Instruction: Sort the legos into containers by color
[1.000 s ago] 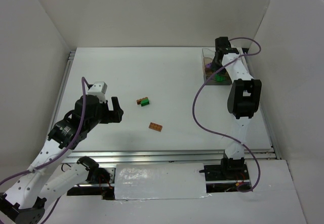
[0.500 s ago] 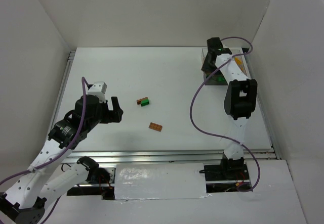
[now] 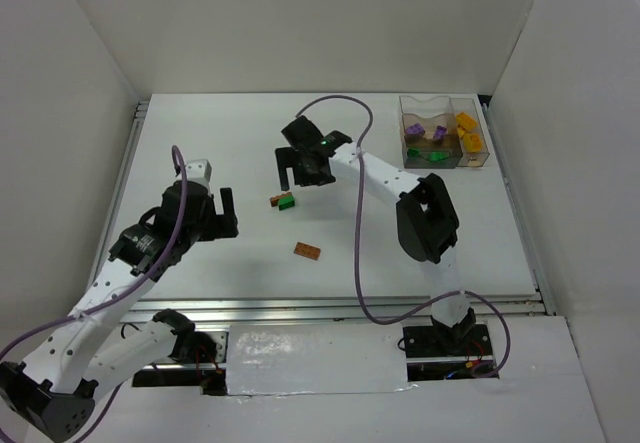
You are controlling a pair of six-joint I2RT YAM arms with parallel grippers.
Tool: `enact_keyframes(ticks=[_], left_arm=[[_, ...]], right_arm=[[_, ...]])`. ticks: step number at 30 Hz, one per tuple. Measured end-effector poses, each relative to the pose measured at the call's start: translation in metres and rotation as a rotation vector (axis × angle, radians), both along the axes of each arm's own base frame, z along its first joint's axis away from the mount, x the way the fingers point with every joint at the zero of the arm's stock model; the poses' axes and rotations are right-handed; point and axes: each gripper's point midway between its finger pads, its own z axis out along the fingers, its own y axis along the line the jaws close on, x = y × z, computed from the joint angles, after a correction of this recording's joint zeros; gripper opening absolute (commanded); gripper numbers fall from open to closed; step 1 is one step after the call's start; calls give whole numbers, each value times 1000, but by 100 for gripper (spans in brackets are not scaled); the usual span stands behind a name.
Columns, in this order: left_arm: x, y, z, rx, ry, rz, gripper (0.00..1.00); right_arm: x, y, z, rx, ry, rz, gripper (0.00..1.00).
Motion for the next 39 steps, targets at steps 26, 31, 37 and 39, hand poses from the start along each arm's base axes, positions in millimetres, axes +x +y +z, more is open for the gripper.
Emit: enact_keyframes(ticks=[26, 31, 37, 39], left_arm=[[-1, -6, 3, -33, -5, -29, 100], [-1, -7, 3, -37, -5, -36, 100], [-3, -8, 5, -46, -11, -44, 100], [-3, -9, 6, -48, -13, -46, 99]], right_arm=[[-9, 62, -52, -61, 36, 254, 70], [-5, 65, -62, -73, 42, 259, 67], [-7, 62, -76, -95, 64, 263, 59], [-7, 62, -76, -97, 62, 265, 56]])
